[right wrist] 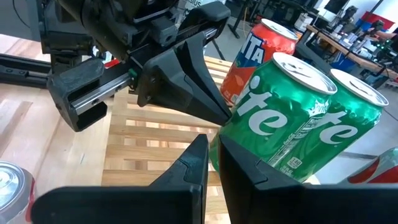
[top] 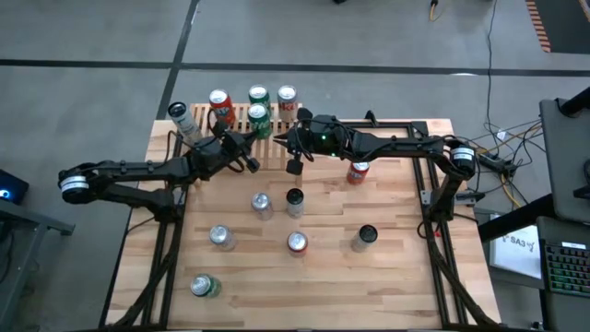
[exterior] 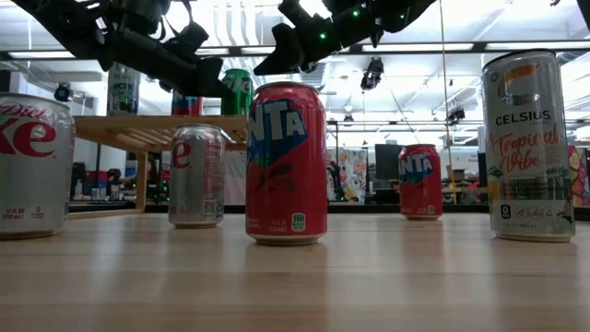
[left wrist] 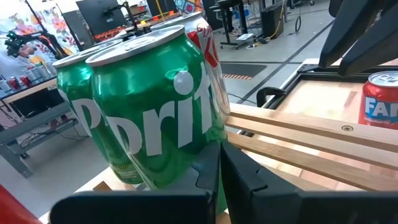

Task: Place canned beverage on shelf
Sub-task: Put the right green soda can on the shelf aligned with the other green soda can, then put the bottom orange soda can on the shelf aligned with the other orange soda can

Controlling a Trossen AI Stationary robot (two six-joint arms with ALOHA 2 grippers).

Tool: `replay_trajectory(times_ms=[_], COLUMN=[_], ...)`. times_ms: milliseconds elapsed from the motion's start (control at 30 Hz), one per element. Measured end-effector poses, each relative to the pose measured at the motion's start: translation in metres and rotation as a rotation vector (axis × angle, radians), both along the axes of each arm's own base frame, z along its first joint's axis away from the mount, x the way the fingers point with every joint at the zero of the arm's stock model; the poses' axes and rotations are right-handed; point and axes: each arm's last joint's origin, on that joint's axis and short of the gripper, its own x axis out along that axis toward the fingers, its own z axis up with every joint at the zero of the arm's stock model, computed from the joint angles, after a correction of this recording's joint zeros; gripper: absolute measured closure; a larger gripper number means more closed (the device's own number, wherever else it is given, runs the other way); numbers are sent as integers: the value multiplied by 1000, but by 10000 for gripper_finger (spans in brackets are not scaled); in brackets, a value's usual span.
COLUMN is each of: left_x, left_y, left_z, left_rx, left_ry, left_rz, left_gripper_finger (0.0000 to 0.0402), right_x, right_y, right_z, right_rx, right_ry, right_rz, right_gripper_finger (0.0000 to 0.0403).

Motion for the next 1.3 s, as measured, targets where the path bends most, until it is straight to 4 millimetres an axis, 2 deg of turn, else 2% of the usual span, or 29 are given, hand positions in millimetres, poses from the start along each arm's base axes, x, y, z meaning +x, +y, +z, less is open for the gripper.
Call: replay_trajectory(times_ms=[300,567,1000,1300], left_x=[-1,-7,-19,-20], left_y=[-1,-14,-57,-84], left_z=[2,14,35,39], left_rx=[2,19,31,22], left_ry=[-8,-61,-145,-169], left_rz=[-2,-53,-241,-379], left_gripper_finger=[401,401,401,401], right_x=[0,-6,-11,-17], right_y=[0,8,47,73], right_z=[1,11,25,33], right_rx=[0,14,24,84], right_ry=[0,-13,-7,6], right_rz=[0,11,102,150], right_gripper_finger=[376,376,376,376])
